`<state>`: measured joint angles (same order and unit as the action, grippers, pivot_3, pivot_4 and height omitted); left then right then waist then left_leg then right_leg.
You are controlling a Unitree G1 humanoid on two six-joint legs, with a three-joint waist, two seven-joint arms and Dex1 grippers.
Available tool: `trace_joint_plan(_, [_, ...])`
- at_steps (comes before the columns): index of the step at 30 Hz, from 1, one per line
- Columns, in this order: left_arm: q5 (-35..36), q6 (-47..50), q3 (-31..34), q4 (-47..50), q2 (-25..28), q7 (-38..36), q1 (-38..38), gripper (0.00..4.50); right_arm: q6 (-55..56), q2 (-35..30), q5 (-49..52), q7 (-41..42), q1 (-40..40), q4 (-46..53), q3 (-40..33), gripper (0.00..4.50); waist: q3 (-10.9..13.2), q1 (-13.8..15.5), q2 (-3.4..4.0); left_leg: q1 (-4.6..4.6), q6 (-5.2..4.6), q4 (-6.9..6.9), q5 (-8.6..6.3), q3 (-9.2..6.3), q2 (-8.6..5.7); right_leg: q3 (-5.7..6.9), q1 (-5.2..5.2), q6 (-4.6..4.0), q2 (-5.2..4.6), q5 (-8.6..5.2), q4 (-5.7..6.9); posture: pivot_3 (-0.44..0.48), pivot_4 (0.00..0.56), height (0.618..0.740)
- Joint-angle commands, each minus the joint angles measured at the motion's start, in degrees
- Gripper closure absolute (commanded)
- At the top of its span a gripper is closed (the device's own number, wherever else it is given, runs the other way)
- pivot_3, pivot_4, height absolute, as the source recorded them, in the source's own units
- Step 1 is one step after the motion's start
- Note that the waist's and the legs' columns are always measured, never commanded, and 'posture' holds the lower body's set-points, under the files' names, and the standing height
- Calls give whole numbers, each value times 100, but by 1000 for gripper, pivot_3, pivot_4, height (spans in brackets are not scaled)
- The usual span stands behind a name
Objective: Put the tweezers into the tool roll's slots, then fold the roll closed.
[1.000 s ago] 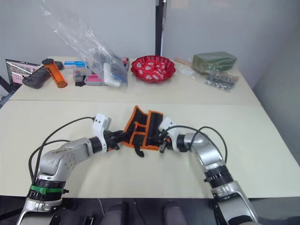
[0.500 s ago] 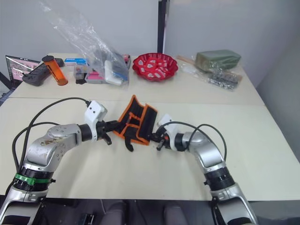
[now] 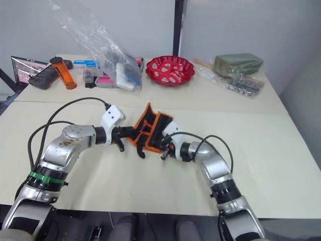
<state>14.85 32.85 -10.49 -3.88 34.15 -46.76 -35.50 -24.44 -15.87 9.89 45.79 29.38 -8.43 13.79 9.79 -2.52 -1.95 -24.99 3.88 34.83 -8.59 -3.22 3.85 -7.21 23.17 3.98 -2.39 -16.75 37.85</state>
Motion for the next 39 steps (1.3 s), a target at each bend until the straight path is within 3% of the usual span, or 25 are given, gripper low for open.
trace_joint_plan(1, [-32,-140,9,37,-125,-144,-277,4492,308,101,-129,-67,-31,-328,56,4500,0,-1,0,1,0,0,0,0,0,0,-1,0,0,0,2,0,150,729])
trace_joint_plan(8, [-204,58,-344,87,-587,-175,-496,4492,413,191,-192,-164,-119,-595,110,4500,0,-2,0,9,0,10,1,-2,-1,1,-11,0,0,0,15,0,150,729])
trace_joint_plan(20, [-707,-128,-845,-550,-1183,-291,-712,4492,191,42,-154,-220,-301,-245,116,4500,-1,20,1,14,0,14,2,-4,-3,0,-17,3,1,1,15,0,150,729])
trace_joint_plan(30, [-1099,-220,-1377,-519,-1220,-600,-380,4492,81,-130,-106,-238,-304,7,22,4500,-2,33,3,62,1,5,0,-5,-3,2,-77,8,0,-2,-7,0,150,729])
trace_joint_plan(39, [-1385,-823,-1245,-1625,-1510,-494,-573,4492,-414,-658,358,186,-229,980,-280,4500,-2,73,4,65,1,6,0,-8,-6,5,-87,11,-2,-4,-19,0,150,729])
